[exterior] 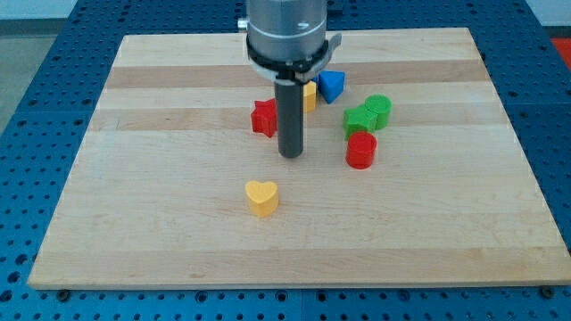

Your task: Slide the yellow heart towards the red star

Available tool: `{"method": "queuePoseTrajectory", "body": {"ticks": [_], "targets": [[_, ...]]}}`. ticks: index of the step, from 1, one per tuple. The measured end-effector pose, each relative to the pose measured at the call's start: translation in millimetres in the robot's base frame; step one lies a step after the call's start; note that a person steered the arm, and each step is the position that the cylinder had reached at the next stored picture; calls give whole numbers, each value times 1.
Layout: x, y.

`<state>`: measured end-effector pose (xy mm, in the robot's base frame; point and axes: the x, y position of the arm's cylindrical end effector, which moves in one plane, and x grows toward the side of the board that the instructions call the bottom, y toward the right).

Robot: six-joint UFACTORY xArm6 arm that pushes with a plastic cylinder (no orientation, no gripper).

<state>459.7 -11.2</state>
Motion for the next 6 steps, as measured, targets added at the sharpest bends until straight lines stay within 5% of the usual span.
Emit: {"method": "queuePoseTrajectory", "body": {"ticks": [3,6], "targets": [[100,-24],[58,-59]]}}
